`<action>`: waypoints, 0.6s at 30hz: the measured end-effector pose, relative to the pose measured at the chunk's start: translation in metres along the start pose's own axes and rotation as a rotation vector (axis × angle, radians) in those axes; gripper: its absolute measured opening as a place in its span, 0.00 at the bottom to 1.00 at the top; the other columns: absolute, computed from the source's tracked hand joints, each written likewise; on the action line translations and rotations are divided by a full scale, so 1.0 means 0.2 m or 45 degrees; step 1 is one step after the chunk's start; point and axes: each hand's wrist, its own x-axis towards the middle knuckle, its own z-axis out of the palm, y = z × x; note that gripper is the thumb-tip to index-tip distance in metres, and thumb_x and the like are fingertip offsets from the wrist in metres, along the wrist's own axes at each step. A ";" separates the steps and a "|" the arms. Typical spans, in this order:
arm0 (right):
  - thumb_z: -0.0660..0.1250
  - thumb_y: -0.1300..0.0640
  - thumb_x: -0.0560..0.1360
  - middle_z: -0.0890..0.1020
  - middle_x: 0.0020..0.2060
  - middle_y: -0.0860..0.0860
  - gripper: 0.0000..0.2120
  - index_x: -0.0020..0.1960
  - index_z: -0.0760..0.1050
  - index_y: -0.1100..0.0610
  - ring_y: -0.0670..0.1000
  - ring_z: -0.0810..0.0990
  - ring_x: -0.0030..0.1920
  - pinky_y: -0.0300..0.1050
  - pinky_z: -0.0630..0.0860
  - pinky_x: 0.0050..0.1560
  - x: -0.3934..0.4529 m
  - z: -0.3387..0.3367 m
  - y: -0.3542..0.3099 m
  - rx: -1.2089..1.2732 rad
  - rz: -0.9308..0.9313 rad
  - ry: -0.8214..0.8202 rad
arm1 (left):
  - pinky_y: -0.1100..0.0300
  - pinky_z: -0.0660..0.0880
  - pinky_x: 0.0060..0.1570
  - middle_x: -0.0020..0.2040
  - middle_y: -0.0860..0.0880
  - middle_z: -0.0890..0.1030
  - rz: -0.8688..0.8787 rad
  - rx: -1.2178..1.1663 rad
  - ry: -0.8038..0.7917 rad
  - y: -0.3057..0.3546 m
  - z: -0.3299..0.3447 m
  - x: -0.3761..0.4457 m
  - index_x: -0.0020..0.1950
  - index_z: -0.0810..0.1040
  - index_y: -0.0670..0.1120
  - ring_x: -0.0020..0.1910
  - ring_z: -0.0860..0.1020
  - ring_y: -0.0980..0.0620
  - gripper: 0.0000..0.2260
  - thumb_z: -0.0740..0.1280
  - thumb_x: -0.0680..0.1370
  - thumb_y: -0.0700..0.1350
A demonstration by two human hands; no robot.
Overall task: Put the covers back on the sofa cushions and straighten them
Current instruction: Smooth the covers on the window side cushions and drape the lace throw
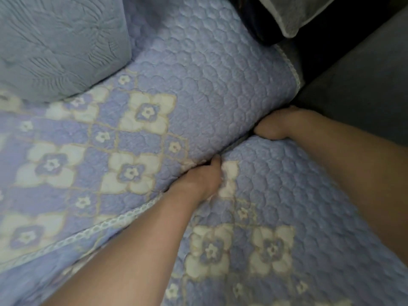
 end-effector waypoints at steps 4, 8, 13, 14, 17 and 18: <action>0.50 0.47 0.81 0.81 0.59 0.54 0.17 0.44 0.74 0.51 0.55 0.79 0.55 0.49 0.73 0.60 -0.23 0.05 -0.07 -0.204 -0.423 0.039 | 0.51 0.75 0.60 0.64 0.41 0.80 0.226 0.365 0.427 -0.08 0.11 -0.26 0.71 0.72 0.43 0.61 0.79 0.42 0.22 0.50 0.84 0.52; 0.43 0.44 0.79 0.79 0.63 0.50 0.22 0.48 0.75 0.47 0.52 0.75 0.62 0.48 0.64 0.63 -0.27 0.11 -0.21 -0.159 -0.546 0.049 | 0.51 0.67 0.70 0.73 0.42 0.72 0.470 0.404 0.465 -0.16 0.15 -0.31 0.77 0.64 0.39 0.70 0.72 0.45 0.25 0.57 0.80 0.43; 0.43 0.33 0.74 0.49 0.79 0.45 0.35 0.80 0.44 0.42 0.52 0.49 0.80 0.59 0.49 0.78 0.00 0.20 -0.34 -0.105 -0.374 -0.203 | 0.48 0.74 0.46 0.61 0.39 0.77 0.385 0.537 0.265 -0.04 0.02 -0.10 0.66 0.66 0.43 0.55 0.79 0.37 0.18 0.44 0.83 0.48; 0.45 0.34 0.74 0.47 0.80 0.46 0.37 0.80 0.42 0.42 0.52 0.47 0.80 0.58 0.49 0.78 0.06 0.23 -0.37 -0.072 -0.347 -0.250 | 0.47 0.74 0.51 0.63 0.37 0.76 0.317 0.525 0.194 -0.02 0.02 -0.05 0.65 0.65 0.43 0.57 0.78 0.36 0.16 0.46 0.84 0.46; 0.46 0.38 0.79 0.48 0.80 0.47 0.32 0.81 0.44 0.46 0.54 0.48 0.80 0.57 0.49 0.79 0.01 0.22 -0.39 -0.139 -0.388 -0.103 | 0.46 0.71 0.61 0.67 0.37 0.74 0.237 0.368 0.038 0.01 -0.01 -0.01 0.66 0.66 0.43 0.63 0.74 0.37 0.16 0.46 0.85 0.47; 0.45 0.39 0.80 0.51 0.80 0.48 0.31 0.81 0.47 0.47 0.54 0.50 0.80 0.57 0.50 0.79 -0.06 0.21 -0.38 -0.199 -0.436 -0.024 | 0.47 0.71 0.60 0.68 0.37 0.74 0.219 0.352 0.050 -0.01 -0.01 -0.06 0.66 0.67 0.44 0.63 0.75 0.38 0.17 0.46 0.85 0.50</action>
